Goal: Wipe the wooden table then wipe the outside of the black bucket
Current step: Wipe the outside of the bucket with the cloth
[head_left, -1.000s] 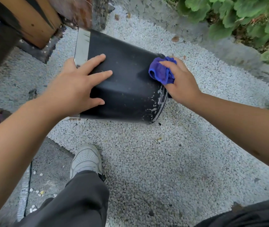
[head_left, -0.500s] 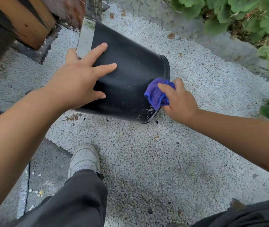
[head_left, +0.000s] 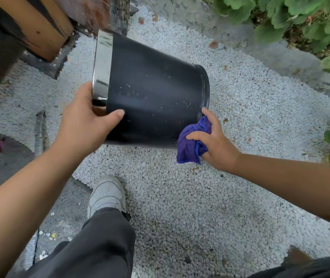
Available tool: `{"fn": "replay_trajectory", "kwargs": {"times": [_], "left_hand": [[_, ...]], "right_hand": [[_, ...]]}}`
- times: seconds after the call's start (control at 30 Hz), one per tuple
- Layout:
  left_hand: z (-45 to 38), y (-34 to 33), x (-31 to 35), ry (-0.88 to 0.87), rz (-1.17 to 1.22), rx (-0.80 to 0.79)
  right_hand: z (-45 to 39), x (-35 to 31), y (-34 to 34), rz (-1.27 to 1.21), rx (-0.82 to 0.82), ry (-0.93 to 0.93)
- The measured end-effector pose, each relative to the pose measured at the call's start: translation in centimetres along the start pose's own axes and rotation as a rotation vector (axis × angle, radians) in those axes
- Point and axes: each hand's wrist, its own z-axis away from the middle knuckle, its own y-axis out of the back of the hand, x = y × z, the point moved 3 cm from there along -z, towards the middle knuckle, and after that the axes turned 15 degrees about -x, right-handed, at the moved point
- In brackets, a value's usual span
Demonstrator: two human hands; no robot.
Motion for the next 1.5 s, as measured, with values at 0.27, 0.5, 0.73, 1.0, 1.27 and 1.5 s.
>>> {"fn": "replay_trajectory", "kwargs": {"times": [0.27,0.5,0.73,1.0,1.27,1.5], "left_hand": [[1.8,-1.0,-0.5,0.09,-0.327,-0.218],[-3.2,1.2,5.6,-0.239,0.127,-0.266],[-0.9,-0.8,6.1,-0.367,-0.559,-0.188],[-4.1,0.4,7.7,-0.24,-0.536,-0.071],[-6.6,1.2,8.3,-0.252,-0.514,-0.075],[-7.7,1.6,8.3,-0.252,-0.517,-0.095]], "right_hand": [[-1.4,-1.3,2.6,-0.286,0.102,-0.044],[-1.9,-0.2,9.1,-0.592,0.167,-0.042],[-2.9,0.7,10.5,-0.7,0.117,-0.122],[-3.3,-0.3,11.3,-0.612,0.132,-0.13],[-0.4,-1.3,8.0,-0.412,0.244,-0.008],[0.8,-2.2,5.7,-0.06,0.208,0.178]]}}
